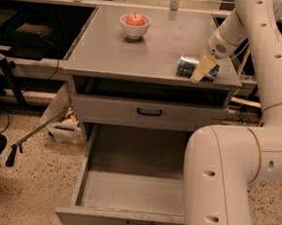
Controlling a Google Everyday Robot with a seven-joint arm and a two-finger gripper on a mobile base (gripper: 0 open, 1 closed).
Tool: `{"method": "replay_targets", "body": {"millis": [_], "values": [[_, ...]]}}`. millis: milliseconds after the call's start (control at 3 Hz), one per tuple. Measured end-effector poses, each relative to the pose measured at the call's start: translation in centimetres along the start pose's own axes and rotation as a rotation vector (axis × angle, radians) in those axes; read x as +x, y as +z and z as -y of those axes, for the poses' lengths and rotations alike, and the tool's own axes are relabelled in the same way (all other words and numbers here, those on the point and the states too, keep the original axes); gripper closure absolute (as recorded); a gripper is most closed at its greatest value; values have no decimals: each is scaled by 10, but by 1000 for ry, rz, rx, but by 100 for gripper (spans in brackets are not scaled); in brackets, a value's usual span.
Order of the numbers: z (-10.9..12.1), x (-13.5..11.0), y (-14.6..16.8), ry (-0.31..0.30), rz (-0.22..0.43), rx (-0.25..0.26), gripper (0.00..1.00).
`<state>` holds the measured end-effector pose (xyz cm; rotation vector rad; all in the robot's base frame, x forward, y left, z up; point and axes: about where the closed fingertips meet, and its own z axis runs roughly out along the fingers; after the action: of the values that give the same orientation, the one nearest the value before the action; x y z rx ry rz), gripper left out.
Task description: Place redbull can into middle drawer
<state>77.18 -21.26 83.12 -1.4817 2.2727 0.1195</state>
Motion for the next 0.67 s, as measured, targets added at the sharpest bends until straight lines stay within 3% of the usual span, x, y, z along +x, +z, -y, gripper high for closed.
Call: {"method": "replay_targets", "body": {"millis": [333, 667], "values": [[2, -5, -29, -33, 26, 37, 100], [10, 14, -98, 14, 106, 137, 100]]}}
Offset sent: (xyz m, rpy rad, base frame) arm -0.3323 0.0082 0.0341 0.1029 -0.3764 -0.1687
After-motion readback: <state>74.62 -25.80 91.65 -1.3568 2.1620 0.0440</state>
